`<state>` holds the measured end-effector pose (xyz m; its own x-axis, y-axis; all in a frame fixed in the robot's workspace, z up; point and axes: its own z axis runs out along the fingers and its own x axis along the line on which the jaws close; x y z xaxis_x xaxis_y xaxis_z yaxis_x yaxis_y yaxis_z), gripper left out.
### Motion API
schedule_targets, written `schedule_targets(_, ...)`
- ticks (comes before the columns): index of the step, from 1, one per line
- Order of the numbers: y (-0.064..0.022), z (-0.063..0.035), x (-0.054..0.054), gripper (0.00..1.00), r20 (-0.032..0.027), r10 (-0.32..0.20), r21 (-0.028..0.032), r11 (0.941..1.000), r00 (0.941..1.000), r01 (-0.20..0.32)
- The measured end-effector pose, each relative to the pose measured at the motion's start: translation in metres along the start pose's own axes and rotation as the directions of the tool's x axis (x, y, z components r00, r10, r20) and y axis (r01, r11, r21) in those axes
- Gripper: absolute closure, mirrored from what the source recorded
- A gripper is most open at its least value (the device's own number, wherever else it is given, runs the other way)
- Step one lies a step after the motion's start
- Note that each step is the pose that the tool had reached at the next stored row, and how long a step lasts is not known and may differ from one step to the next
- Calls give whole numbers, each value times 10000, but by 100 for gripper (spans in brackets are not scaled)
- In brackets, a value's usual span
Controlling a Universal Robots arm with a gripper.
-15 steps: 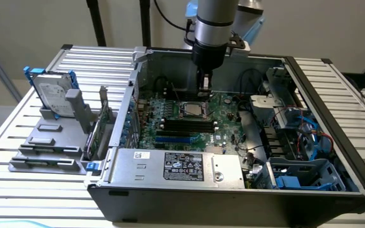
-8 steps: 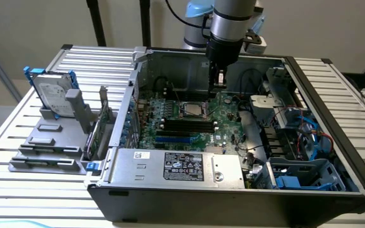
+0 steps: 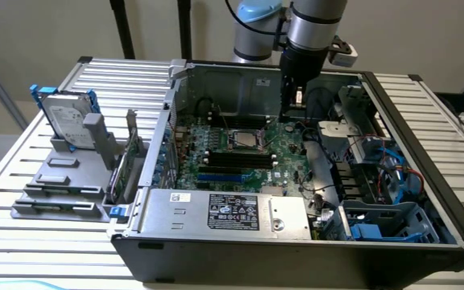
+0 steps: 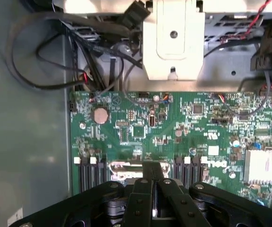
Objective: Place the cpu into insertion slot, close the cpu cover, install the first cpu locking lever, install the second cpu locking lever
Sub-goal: 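Close the cpu cover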
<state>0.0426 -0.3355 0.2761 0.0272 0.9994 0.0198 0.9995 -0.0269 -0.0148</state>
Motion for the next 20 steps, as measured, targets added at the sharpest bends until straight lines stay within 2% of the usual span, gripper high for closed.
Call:
schedule_targets(5, 67, 6, 55, 89, -9, -29, 2, 10000, 10000, 29)
schedule_targets(9, 223, 28, 77, 89, -8, -39, 7, 10000, 10000, 39)
schedule_targets(11, 270, 62, 77, 89, -8, -41, 8, 10000, 10000, 41)
schedule_targets(20, 272, 227, 64, 89, -8, -44, 10, 10000, 10000, 44)
